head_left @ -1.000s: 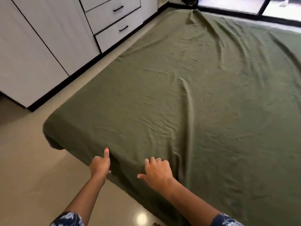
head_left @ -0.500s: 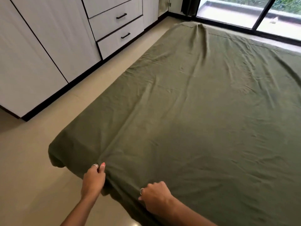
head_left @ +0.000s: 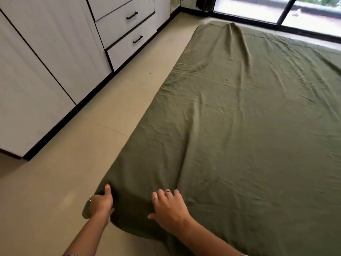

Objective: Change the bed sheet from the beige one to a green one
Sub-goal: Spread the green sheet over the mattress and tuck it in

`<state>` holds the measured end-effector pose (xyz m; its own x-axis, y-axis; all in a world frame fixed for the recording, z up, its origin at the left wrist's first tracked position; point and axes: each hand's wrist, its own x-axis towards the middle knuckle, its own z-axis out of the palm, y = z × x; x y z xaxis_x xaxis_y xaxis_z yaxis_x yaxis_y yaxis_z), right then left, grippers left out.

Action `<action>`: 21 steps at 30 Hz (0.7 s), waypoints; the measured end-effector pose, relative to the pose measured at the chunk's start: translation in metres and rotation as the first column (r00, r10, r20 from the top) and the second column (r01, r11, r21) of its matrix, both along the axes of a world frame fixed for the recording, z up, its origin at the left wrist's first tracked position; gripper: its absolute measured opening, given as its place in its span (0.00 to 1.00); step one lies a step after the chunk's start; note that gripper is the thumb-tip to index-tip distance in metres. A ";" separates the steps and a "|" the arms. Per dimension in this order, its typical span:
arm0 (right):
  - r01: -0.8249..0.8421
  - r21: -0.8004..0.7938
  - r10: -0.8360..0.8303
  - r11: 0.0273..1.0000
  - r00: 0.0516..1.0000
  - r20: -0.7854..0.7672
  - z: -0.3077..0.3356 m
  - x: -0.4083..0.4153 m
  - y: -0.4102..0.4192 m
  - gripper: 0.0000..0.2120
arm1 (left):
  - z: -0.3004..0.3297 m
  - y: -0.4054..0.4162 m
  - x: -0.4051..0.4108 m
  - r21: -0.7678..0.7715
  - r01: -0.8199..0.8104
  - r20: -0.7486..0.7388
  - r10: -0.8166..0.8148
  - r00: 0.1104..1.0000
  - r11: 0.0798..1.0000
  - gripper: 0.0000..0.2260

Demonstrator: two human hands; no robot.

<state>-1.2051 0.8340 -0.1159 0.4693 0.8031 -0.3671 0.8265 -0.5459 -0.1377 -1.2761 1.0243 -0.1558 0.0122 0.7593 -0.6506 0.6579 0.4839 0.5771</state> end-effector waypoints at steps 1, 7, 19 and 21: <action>-0.003 -0.034 0.003 0.999 1.000 0.000 -0.004 -0.002 0.011 0.26 | 0.000 0.004 0.001 -0.019 -0.003 0.014 0.003 1.000 1.000 0.22; 0.003 -0.111 -0.010 0.994 0.998 -0.062 -0.001 -0.003 0.041 0.16 | -0.007 0.004 0.017 -0.034 -0.015 -0.010 0.015 1.000 0.999 0.13; 0.112 -0.107 -0.131 0.988 0.974 -0.183 0.027 -0.011 0.110 0.13 | -0.007 0.080 0.001 0.223 0.643 -0.203 -0.610 0.766 0.733 0.10; 0.169 -0.169 -0.205 0.971 0.952 -0.226 0.025 -0.007 0.115 0.14 | -0.013 0.086 0.004 0.260 0.694 -0.239 -0.651 0.720 0.672 0.09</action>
<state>-1.2124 0.9489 -0.0911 0.4894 0.6385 -0.5939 0.6597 -0.7165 -0.2268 -1.2717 1.1108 -0.1686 0.5410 0.7317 -0.4146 0.8047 -0.3071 0.5081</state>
